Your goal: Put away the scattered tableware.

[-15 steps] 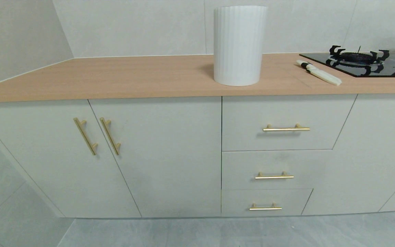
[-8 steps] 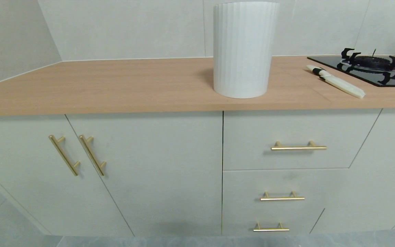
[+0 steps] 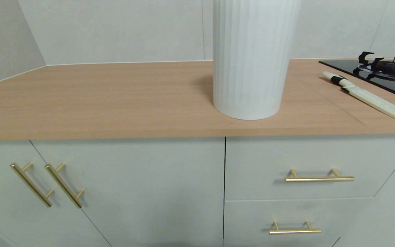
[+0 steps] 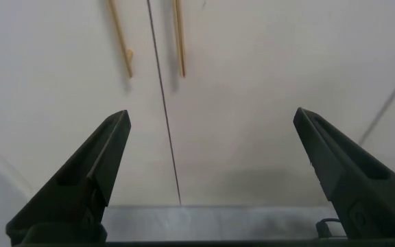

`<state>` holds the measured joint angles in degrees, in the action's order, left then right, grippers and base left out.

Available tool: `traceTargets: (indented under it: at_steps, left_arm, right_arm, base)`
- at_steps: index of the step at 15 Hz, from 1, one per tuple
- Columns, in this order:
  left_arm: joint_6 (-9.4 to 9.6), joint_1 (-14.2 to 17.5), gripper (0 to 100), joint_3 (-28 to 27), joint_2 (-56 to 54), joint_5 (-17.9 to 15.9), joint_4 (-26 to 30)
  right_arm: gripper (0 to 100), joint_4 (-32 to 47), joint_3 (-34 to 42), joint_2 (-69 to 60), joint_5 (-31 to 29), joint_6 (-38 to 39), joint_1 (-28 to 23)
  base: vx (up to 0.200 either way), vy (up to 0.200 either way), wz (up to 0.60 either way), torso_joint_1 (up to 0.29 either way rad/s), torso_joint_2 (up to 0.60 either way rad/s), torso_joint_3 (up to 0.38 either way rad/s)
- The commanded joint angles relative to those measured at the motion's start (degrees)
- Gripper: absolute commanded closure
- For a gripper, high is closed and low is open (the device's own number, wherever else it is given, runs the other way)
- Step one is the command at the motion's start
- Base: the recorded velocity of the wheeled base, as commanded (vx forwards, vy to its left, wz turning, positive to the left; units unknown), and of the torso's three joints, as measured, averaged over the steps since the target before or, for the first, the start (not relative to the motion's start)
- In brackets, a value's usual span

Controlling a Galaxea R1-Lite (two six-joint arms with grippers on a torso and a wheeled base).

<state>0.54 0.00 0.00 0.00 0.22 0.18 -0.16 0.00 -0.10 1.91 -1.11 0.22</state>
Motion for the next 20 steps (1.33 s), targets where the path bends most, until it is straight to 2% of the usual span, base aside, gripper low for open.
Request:
traceTargets:
  at_steps: [1,7,13,20]
  left_arm:
    - [-0.1,0.0,0,0.0,0.0,0.04,-0.01]
    - [-0.01,0.0,0,0.0,0.0,0.04,0.08]
    - [-0.1,0.0,0,0.0,0.0,0.04,0.08]
    - [-0.62,0.0,0,0.0,0.0,0.04,-0.01]
  right_arm:
    - [0,-0.02,0.0,0.1,0.02,-0.03,0.04]
    - [0,-0.02,0.0,0.1,0.02,-0.03,0.04]
    - [0,-0.02,0.0,0.1,0.02,-0.03,0.04]
    - [0,-0.11,0.0,0.1,0.02,-0.12,0.04]
  base:
    - [0.0,0.0,0.0,0.0,0.0,0.0]
    - [0.0,0.0,0.0,0.0,0.0,0.0]
    - [0.0,-0.2,0.0,0.002,0.0,-0.002]
    - [0.0,0.0,0.0,0.0,0.0,0.0]
